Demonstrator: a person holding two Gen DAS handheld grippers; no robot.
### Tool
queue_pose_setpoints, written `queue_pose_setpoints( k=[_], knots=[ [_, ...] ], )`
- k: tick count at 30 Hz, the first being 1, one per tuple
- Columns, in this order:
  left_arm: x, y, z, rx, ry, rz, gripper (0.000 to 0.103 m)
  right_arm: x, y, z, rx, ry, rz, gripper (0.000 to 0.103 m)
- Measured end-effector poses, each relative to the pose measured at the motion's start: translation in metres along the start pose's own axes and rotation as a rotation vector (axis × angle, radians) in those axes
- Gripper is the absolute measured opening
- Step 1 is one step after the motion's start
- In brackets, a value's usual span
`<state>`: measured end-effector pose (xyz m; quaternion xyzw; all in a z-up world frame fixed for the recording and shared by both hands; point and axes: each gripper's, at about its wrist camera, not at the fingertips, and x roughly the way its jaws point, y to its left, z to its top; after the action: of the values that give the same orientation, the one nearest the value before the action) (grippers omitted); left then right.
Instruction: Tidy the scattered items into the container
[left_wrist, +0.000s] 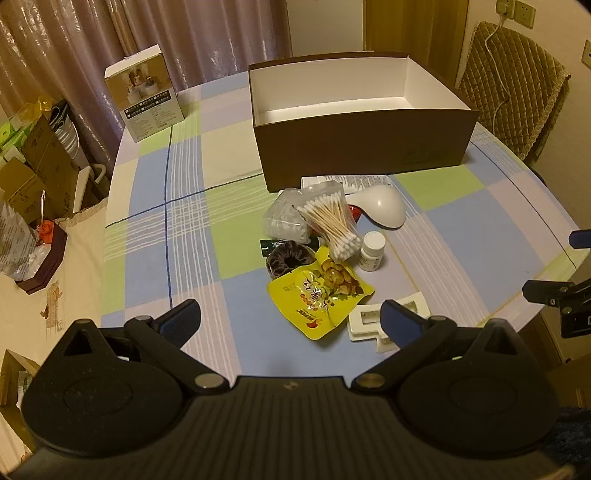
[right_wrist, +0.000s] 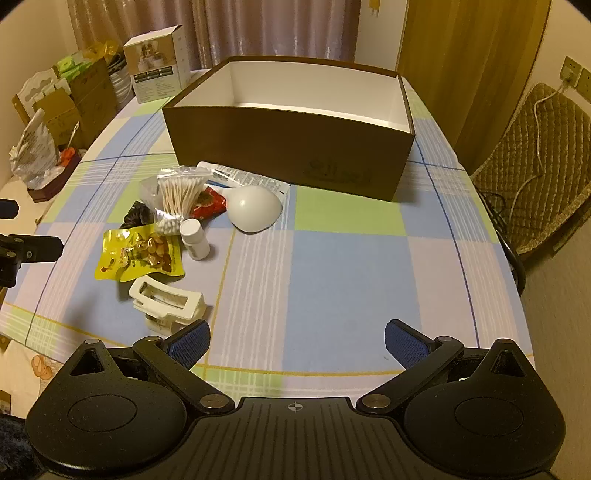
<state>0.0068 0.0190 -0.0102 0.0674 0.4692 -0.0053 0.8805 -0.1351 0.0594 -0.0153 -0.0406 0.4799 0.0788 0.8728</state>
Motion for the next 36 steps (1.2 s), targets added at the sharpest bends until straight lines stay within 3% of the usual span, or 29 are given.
queue_pose_setpoints(
  k=[18,22,25,36],
  knots=[
    [0.002,0.003,-0.002,-0.023,0.015,0.019,0.102,0.003,-0.003,0.000,0.012,0.005,0.038,0.103],
    [0.005,0.006,-0.004,-0.038,0.030,0.024,0.102,-0.002,-0.003,-0.002,0.025,-0.059,0.098,0.103],
    [0.008,0.012,-0.009,-0.053,0.049,0.032,0.102,-0.004,0.002,-0.002,-0.028,-0.095,0.143,0.103],
    [0.020,0.032,-0.024,-0.094,0.065,0.022,0.102,0.034,0.014,-0.007,-0.223,-0.035,0.277,0.103]
  ],
)
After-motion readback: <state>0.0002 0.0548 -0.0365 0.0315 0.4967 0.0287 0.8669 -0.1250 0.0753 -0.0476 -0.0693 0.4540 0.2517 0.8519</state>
